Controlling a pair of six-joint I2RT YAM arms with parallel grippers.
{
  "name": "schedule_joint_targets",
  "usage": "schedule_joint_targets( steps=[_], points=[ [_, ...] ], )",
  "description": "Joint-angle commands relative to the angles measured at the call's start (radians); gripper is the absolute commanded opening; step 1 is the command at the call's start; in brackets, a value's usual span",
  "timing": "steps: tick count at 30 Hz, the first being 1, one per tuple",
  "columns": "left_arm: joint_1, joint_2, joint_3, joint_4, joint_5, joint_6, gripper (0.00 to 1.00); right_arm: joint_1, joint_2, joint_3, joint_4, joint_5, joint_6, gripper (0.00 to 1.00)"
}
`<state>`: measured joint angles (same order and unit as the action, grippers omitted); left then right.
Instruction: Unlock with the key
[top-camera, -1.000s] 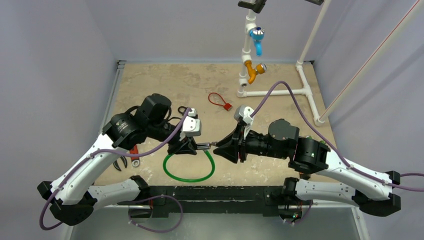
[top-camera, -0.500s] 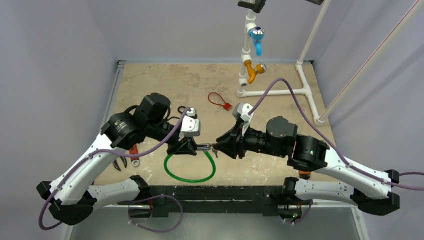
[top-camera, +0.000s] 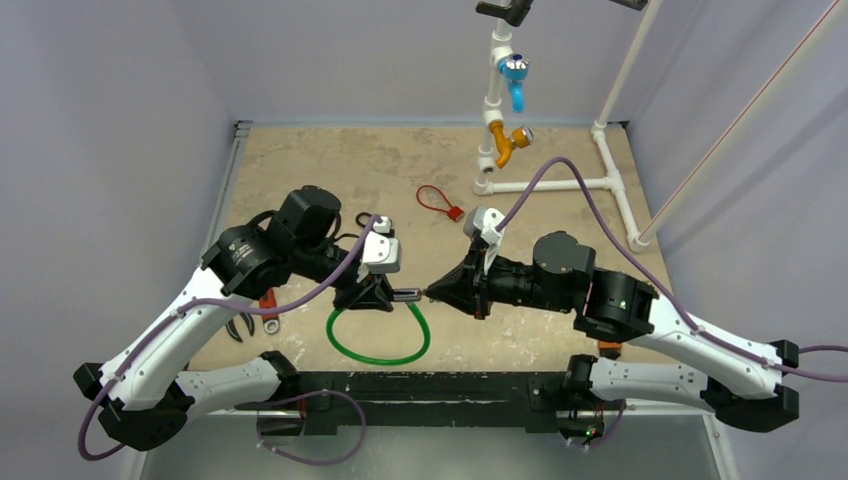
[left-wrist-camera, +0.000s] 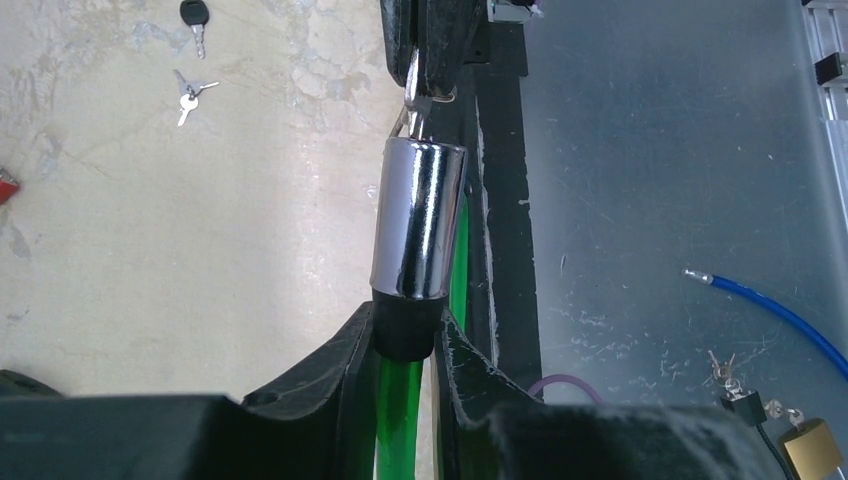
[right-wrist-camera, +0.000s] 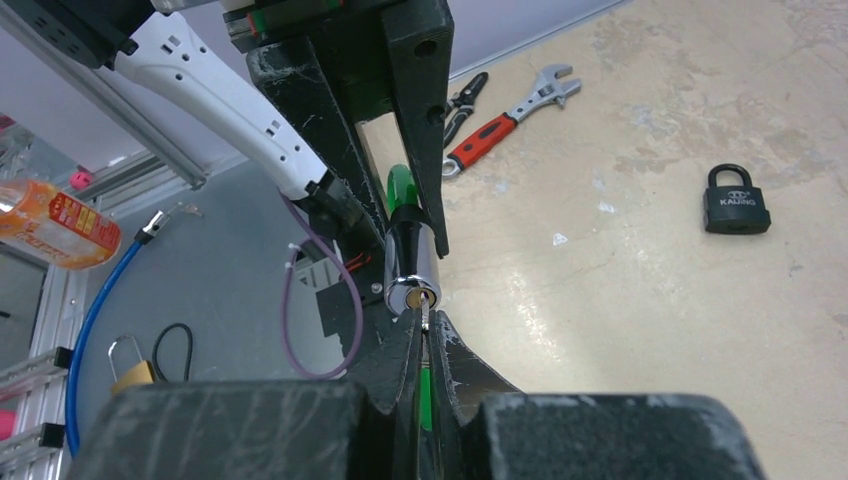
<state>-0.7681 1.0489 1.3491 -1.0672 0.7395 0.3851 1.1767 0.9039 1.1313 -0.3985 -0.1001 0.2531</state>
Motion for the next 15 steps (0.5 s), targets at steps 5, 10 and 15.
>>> schedule_joint_targets(
  steps=[5,10,15],
  points=[
    [-0.002,0.005,0.065,0.072,0.065,-0.011,0.0,0.0,0.061,-0.018,0.078,-0.16,0.018,0.0],
    [-0.002,0.017,0.084,0.109,0.076,-0.062,0.0,0.0,0.077,-0.061,0.143,-0.157,0.031,0.0],
    [-0.002,0.024,0.114,0.173,0.085,-0.148,0.0,0.003,0.096,-0.089,0.148,-0.168,0.035,0.0]
  ],
)
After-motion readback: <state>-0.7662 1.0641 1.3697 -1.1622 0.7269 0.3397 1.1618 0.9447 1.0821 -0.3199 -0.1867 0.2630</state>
